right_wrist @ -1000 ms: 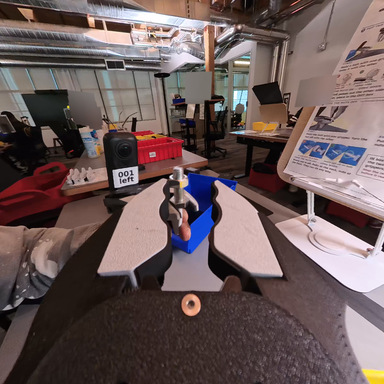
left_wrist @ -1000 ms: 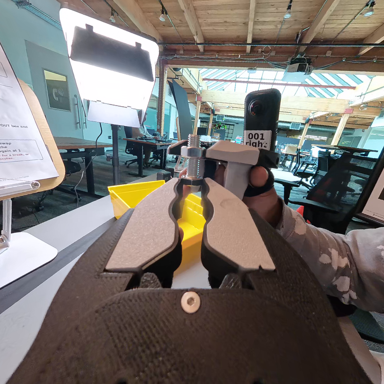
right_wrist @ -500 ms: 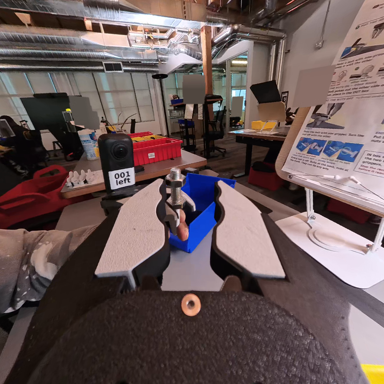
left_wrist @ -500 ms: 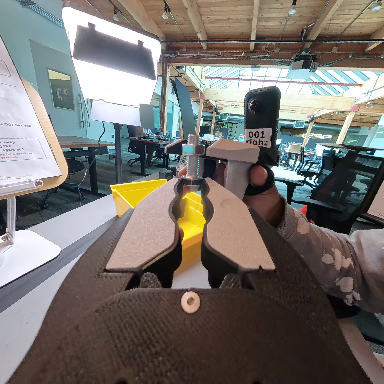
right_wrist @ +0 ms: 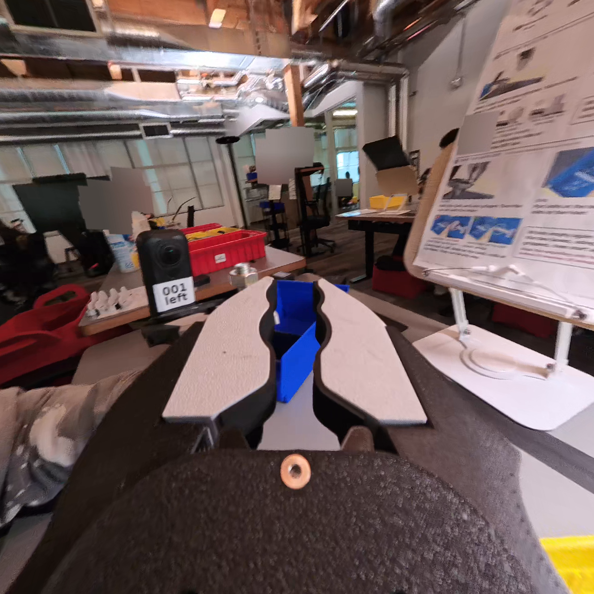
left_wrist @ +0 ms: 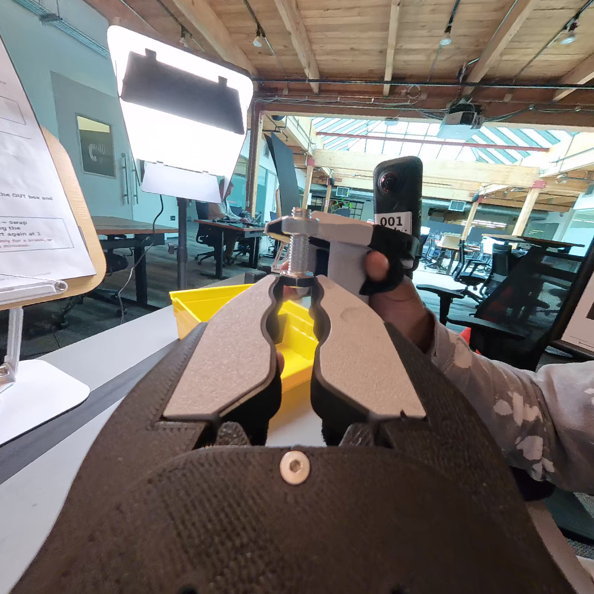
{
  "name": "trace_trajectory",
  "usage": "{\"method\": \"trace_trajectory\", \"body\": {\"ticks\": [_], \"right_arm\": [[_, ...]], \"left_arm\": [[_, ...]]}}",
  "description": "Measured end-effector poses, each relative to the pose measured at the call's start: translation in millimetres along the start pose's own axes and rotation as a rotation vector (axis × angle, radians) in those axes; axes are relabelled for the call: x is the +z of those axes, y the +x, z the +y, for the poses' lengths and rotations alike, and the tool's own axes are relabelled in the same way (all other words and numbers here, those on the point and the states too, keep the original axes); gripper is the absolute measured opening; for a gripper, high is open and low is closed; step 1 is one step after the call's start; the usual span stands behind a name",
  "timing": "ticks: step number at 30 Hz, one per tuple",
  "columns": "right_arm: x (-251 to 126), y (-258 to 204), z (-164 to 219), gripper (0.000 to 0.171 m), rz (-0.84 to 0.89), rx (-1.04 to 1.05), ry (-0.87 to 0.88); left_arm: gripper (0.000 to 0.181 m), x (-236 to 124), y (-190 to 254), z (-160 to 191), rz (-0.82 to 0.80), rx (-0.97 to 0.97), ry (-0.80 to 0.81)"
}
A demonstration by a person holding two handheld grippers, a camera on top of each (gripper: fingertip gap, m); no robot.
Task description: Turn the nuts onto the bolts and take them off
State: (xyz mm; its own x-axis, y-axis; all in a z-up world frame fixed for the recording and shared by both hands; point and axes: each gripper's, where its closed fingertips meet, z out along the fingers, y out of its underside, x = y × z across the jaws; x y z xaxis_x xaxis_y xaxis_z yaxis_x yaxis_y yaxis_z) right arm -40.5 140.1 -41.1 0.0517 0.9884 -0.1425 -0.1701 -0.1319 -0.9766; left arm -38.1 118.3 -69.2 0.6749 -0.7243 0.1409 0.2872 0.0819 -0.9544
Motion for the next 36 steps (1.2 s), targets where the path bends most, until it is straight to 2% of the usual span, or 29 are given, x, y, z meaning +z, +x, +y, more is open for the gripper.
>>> {"method": "trace_trajectory", "body": {"ticks": [2,6,10,11,13,14,20,23,24,25,26,32,36], "right_arm": [[-6,8,-6,0.019,0.024,-0.007,0.030],[0,-12,-3,0.035,-0.050,-0.027,0.005],[5,-16,4,0.038,-0.055,-0.057,-0.020],[4,-14,3,0.037,-0.057,-0.045,-0.017],[-1,2,0,0.015,0.013,-0.022,-0.002],[-4,6,-3,0.016,0.030,-0.030,0.016],[4,-18,3,0.037,-0.060,-0.051,-0.020],[6,-16,5,0.040,-0.049,-0.055,-0.022],[4,-13,4,0.037,-0.050,-0.033,-0.021],[1,-3,2,0.019,-0.003,-0.014,-0.013],[-2,5,-2,0.018,0.028,-0.022,0.012],[3,-17,0,0.040,-0.053,-0.047,-0.008],[6,-16,4,0.043,-0.045,-0.045,-0.022]], "left_arm": [[0.018,0,-1,-1,-0.007,0.009,-0.003],[0.018,2,-1,5,-0.006,0.004,-0.016],[0.018,4,1,8,-0.004,0.012,-0.025],[0.018,3,0,7,-0.006,0.006,-0.022],[0.018,1,-2,3,-0.002,-0.013,-0.001],[0.018,0,-2,3,-0.004,-0.007,-0.003],[0.018,3,-1,7,-0.006,0.007,-0.017],[0.018,3,0,6,-0.006,0.011,-0.015],[0.018,2,-2,4,-0.011,0.001,-0.005],[0.018,0,-2,2,-0.002,-0.006,0.011],[0.018,-1,-3,1,-0.006,-0.004,0.008],[0.018,1,-2,4,-0.009,0.011,-0.004],[0.018,3,2,6,-0.005,0.026,-0.013]]}}
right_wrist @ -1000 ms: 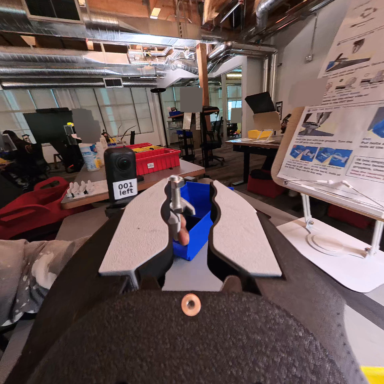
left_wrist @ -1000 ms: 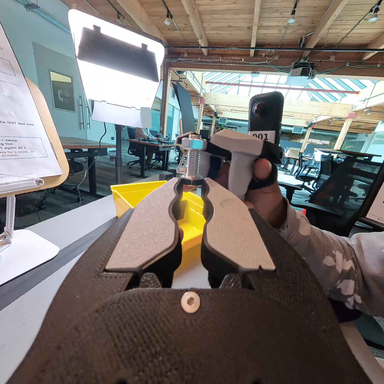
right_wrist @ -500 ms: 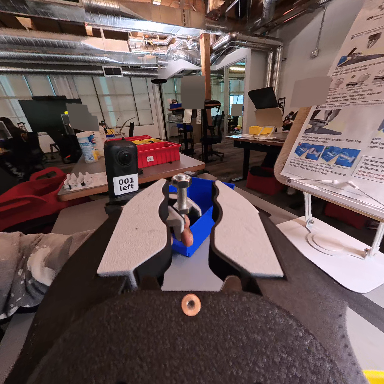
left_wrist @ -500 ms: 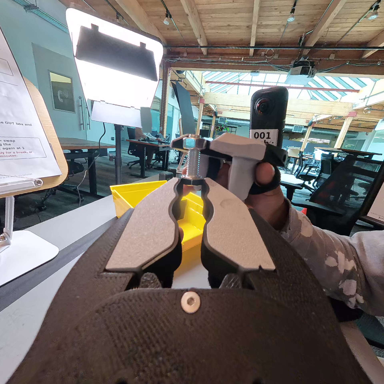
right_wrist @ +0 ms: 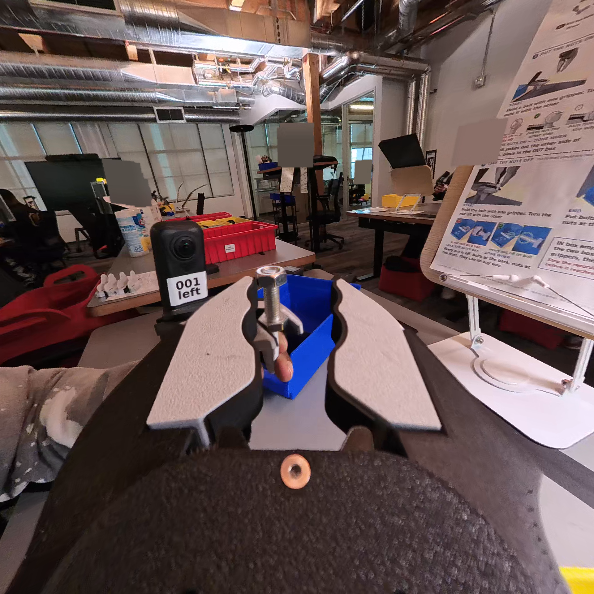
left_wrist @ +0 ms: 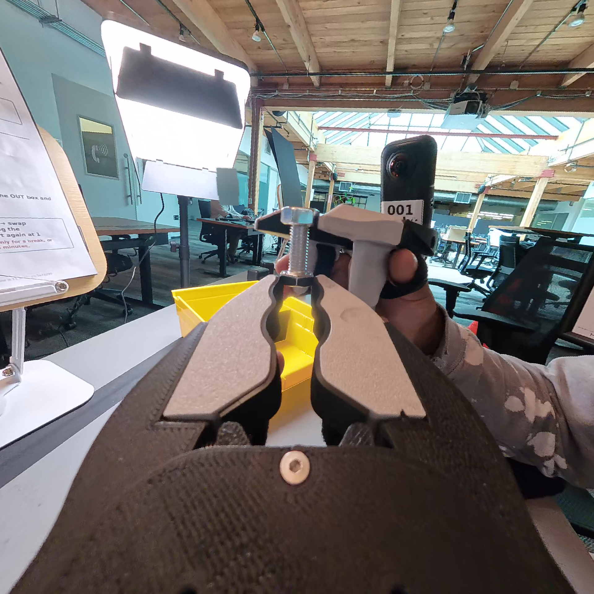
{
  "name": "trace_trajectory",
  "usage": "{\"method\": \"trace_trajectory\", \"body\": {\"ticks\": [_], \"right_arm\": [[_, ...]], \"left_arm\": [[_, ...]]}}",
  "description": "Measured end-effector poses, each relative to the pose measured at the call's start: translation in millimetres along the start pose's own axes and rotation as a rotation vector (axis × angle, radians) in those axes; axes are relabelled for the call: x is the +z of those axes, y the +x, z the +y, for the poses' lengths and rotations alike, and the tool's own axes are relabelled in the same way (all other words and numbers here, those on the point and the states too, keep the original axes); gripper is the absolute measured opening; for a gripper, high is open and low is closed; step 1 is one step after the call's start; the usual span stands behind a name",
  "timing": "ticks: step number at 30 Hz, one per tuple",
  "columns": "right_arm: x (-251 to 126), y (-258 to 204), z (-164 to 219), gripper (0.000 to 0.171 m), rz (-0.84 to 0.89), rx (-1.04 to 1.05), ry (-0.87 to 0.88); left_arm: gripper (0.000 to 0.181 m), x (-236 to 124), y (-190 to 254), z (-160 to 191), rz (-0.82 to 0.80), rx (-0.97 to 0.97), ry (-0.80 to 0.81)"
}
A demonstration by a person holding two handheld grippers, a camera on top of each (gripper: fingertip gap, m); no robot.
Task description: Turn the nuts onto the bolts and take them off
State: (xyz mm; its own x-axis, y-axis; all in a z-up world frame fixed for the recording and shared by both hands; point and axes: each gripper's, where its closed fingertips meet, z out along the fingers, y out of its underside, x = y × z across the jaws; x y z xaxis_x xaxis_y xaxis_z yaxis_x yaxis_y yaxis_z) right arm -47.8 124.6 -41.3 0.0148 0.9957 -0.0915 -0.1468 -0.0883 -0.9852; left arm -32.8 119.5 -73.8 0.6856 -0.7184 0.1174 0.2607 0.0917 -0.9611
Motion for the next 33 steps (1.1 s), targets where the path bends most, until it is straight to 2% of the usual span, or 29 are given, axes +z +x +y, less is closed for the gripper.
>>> {"method": "trace_trajectory", "body": {"ticks": [1,3,4,11,15,16,17,18,24,27,29,31,33], "right_arm": [[-1,3,-1,0.043,0.003,0.006,0.001],[-8,19,-4,0.022,0.079,0.017,0.021],[-11,25,-7,0.020,0.100,0.010,0.040],[-1,-1,-2,0.044,-0.001,-0.012,0.006],[-2,5,-1,0.040,0.009,0.003,0.007],[-4,11,-3,0.024,0.038,0.023,0.015],[-8,18,-7,0.021,0.072,0.023,0.046],[-11,22,-9,0.021,0.078,0.024,0.061],[-1,-1,-4,0.043,0.000,-0.006,0.017],[-1,2,-3,0.043,0.012,-0.013,0.017],[-6,15,-7,0.024,0.068,0.014,0.037],[-11,21,-12,0.025,0.081,0.016,0.062],[-10,15,-12,0.033,0.053,0.018,0.054]], "left_arm": [[0.018,0,-1,0,-0.004,-0.005,0.002],[0.018,-3,-3,-4,0.002,-0.021,0.024],[0.018,-3,-4,-4,-0.001,-0.015,0.020],[0.018,0,-2,1,-0.002,-0.007,0.003],[0.018,-1,-3,0,-0.004,-0.020,0.010],[0.018,-3,-4,-3,0.003,-0.031,0.030],[0.018,-4,-6,-4,-0.003,-0.032,0.031],[0.018,-4,-6,-5,-0.004,-0.024,0.029],[0.018,-1,-2,0,-0.003,-0.005,0.014],[0.018,-1,-1,-1,-0.008,0.001,0.021],[0.018,-4,-4,-6,-0.010,-0.011,0.051],[0.018,-5,-5,-8,-0.016,-0.004,0.053],[0.018,-5,-5,-8,-0.015,-0.005,0.056]]}}
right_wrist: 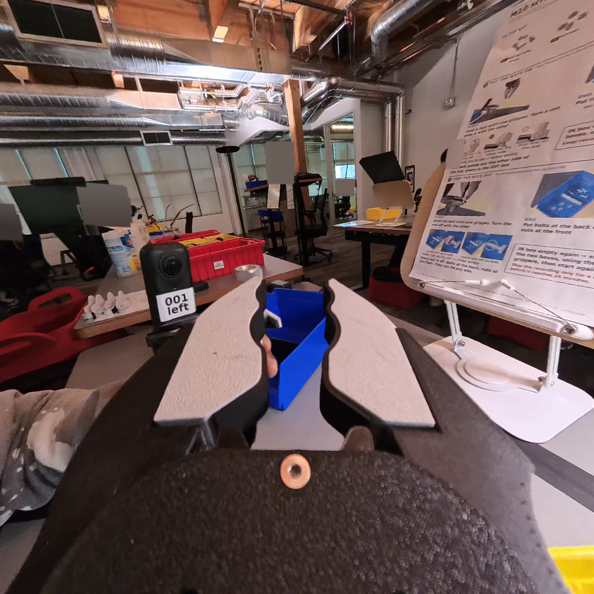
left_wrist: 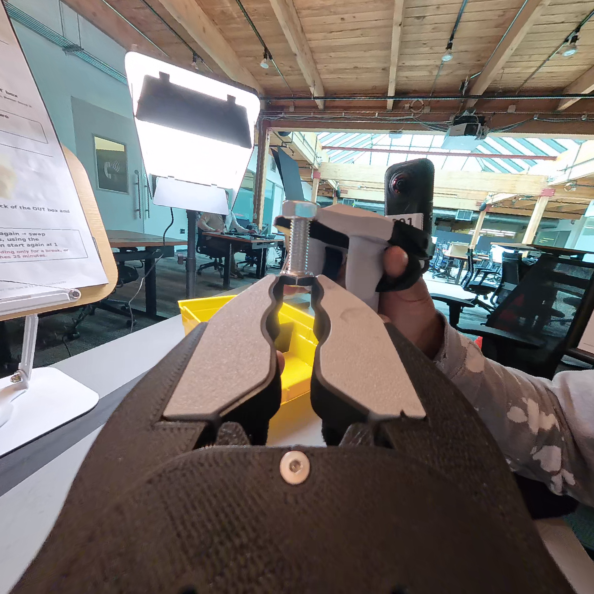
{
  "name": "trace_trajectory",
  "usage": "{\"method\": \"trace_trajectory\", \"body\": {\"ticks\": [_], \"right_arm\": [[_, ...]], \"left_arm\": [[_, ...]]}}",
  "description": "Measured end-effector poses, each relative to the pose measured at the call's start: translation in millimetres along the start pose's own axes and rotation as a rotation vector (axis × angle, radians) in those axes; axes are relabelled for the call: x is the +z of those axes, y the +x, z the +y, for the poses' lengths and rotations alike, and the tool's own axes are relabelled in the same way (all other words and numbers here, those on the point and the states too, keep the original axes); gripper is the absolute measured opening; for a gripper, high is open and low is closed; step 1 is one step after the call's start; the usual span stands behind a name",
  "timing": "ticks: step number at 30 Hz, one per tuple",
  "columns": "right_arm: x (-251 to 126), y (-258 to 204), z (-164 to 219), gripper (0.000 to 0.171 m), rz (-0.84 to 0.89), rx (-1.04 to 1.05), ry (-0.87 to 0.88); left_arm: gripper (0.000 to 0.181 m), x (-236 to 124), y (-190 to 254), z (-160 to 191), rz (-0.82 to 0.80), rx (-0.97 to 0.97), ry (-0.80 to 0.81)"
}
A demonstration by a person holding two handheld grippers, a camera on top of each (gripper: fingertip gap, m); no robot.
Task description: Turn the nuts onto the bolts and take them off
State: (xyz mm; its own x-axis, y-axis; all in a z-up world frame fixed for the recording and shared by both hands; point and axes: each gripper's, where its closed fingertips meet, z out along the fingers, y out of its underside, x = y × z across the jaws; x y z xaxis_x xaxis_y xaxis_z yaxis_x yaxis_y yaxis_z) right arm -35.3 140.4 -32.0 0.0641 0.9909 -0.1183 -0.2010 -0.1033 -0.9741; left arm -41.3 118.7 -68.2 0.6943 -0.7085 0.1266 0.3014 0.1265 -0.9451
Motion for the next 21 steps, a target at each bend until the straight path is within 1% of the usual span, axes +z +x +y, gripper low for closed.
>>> {"method": "trace_trajectory", "body": {"ticks": [4,7,9,10,13,16,19,20,21], "right_arm": [[7,-16,6,0.043,-0.049,-0.020,-0.023],[8,-16,6,0.042,-0.041,-0.028,-0.029],[3,-2,3,0.026,0.020,-0.017,-0.019],[0,4,1,0.023,0.038,-0.012,-0.011],[-3,-1,-5,0.030,0.006,-0.012,-0.002],[3,-18,-1,0.040,-0.046,-0.041,-0.020],[7,-20,6,0.042,-0.047,-0.050,-0.045],[7,-18,5,0.040,-0.046,-0.040,-0.039],[5,-14,3,0.029,-0.030,-0.025,-0.033]], "left_arm": [[0.018,2,2,5,0.002,0.004,-0.007],[0.018,3,5,4,0.001,0.013,-0.001],[0.018,2,6,1,0.008,0.008,0.015],[0.018,2,5,0,0.006,0.011,0.016],[0.018,2,4,1,0.003,0.009,0.015],[0.018,3,5,5,0.005,0.009,0.005],[0.018,4,8,5,0.010,0.014,0.003],[0.018,4,8,4,0.010,0.008,0.005],[0.018,2,7,2,0.016,0.001,0.020]]}}
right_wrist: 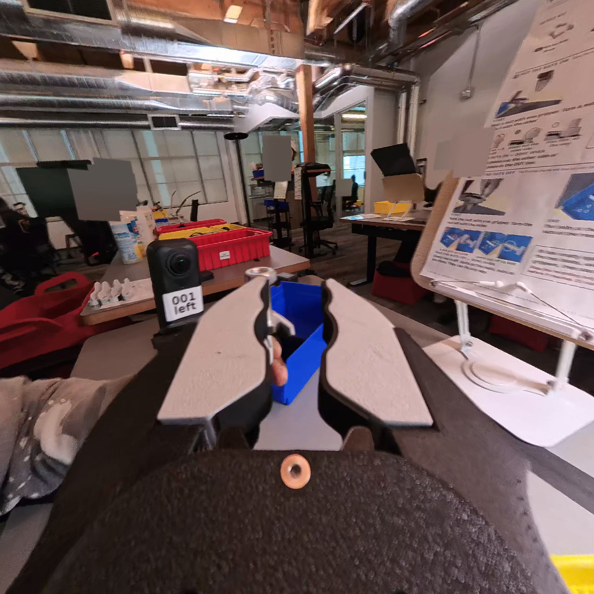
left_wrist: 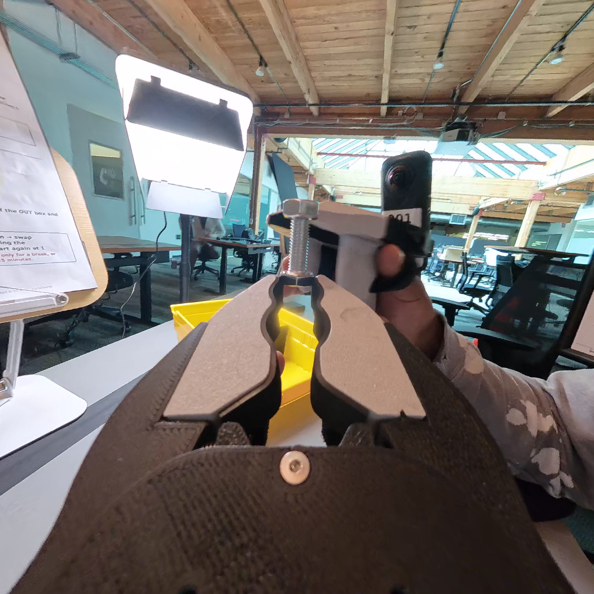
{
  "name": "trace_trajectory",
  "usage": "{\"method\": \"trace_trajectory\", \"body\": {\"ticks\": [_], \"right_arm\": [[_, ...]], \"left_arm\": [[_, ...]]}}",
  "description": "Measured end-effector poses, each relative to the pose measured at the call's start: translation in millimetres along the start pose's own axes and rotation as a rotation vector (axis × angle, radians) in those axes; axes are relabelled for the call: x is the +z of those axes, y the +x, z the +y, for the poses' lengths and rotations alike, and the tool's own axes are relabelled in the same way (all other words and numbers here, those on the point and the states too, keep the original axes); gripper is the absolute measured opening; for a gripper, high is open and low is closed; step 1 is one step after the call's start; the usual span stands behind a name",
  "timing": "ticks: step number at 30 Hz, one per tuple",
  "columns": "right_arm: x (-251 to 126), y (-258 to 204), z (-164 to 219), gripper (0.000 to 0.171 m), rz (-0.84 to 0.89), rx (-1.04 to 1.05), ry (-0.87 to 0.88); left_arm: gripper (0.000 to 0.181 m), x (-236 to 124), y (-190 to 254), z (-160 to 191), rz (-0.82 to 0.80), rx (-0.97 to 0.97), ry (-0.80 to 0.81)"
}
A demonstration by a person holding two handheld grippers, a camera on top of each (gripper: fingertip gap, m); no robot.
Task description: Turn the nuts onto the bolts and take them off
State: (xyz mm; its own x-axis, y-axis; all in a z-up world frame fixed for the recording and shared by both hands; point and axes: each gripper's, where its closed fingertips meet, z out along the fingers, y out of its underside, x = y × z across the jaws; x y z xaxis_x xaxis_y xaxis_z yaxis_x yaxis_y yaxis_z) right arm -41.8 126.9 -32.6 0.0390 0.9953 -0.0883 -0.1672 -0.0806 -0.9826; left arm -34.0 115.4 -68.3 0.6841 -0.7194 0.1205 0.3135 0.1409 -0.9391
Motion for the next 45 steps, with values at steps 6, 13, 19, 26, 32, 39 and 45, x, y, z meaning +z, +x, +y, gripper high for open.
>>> {"method": "trace_trajectory", "body": {"ticks": [6,13,19,26,32,39,45], "right_arm": [[-3,-1,-6,0.034,-0.005,-0.009,0.032],[1,-5,-1,0.038,-0.021,-0.010,0.004],[-4,-2,-8,0.035,-0.008,-0.014,0.034],[1,-11,-4,0.036,-0.032,-0.025,0.019],[-5,-3,-10,0.032,-0.013,-0.024,0.038],[1,-15,-2,0.035,-0.043,-0.067,0.003],[3,-15,2,0.017,-0.030,-0.105,-0.024]], "left_arm": [[0.018,0,-1,0,-0.006,0.009,-0.006],[0.018,0,1,1,-0.009,0.008,0.000],[0.018,0,0,-1,-0.009,0.014,0.006],[0.018,1,3,1,-0.004,0.023,-0.003],[0.018,0,1,0,-0.007,0.018,0.002],[0.018,3,2,6,-0.006,0.018,-0.025],[0.018,5,2,12,-0.005,0.015,-0.042]]}}
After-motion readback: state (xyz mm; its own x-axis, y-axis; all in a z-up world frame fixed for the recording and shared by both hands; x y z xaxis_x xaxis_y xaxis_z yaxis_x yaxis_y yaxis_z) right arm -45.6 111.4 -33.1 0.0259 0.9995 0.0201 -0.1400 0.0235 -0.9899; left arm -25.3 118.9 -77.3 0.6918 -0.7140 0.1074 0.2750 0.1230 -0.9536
